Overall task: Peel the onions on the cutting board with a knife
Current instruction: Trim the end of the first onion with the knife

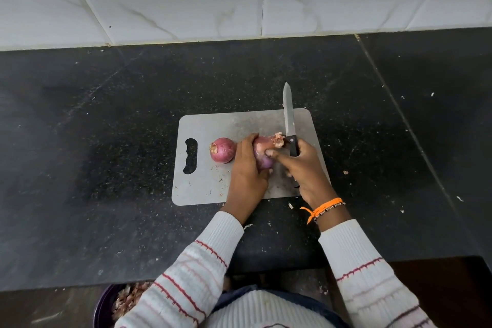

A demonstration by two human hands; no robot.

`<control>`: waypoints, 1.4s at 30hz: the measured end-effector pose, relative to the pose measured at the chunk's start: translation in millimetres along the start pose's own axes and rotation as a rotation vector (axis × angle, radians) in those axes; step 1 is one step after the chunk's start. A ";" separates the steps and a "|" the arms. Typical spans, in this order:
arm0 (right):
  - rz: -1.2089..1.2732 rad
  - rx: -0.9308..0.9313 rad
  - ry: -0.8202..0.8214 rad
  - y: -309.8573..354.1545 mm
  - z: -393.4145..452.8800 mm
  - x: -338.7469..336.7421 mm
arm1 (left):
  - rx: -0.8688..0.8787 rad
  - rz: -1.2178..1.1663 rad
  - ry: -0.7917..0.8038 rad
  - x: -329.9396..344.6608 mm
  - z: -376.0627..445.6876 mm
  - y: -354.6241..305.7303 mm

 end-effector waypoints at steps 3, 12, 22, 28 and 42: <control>0.041 0.003 -0.012 -2.7 6.1 1.2 | -0.012 0.001 0.004 -0.7 0.7 0.8; -0.026 -0.014 0.006 -2.0 21.1 3.6 | -0.063 0.019 0.027 -2.7 1.9 1.0; -0.154 -0.103 0.021 -3.6 25.8 -0.3 | -0.132 -0.088 0.147 -18.3 6.9 -8.4; -0.247 -0.115 -0.076 -5.2 25.8 1.2 | -0.106 0.049 0.087 -10.6 5.9 -12.5; -0.063 0.023 -0.353 -17.3 35.4 -8.4 | -0.104 0.073 0.002 -1.1 -2.1 -15.1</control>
Point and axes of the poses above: each hand's wrist, its own z-axis towards the middle knuckle, its own x-axis out of the palm, y = z × x, the point moved 3 cm from there along z, towards the middle knuckle, and after that the axes turned 13 degrees about y, right-handed, at the moved point
